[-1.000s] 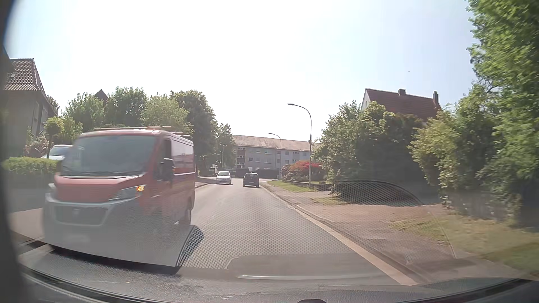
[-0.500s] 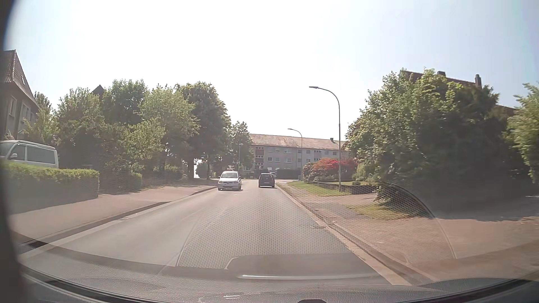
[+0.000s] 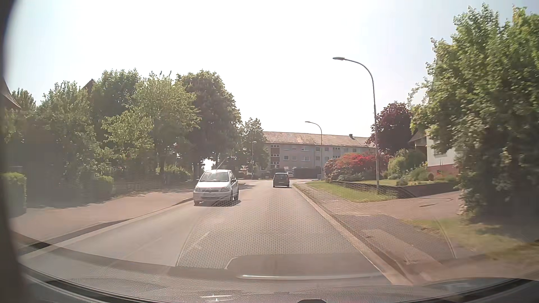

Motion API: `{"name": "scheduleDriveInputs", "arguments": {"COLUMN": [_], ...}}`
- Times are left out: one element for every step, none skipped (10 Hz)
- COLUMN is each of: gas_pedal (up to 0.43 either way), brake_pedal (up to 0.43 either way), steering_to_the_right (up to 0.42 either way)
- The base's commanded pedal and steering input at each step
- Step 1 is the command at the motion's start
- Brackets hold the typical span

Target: Follow the waypoints while adhering to traffic rules and regulations

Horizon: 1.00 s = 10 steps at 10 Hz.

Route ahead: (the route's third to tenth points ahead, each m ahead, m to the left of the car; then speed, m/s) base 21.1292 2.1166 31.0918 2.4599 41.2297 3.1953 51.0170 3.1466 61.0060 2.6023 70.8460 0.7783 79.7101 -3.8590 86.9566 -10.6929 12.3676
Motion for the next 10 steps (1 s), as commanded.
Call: {"name": "scheduleDriveInputs", "arguments": {"gas_pedal": [0.189, 0.189, 0.189, 0.189, 0.189, 0.169, 0.169, 0.15, 0.15, 0.15], "brake_pedal": [0.0, 0.0, 0.0, 0.0, 0.0, 0.0, 0.0, 0.0, 0.0, 0.0], "steering_to_the_right": [-0.02, -0.016, -0.014, -0.01, -0.01, -0.01, -0.009, -0.009, -0.008, -0.007]}}
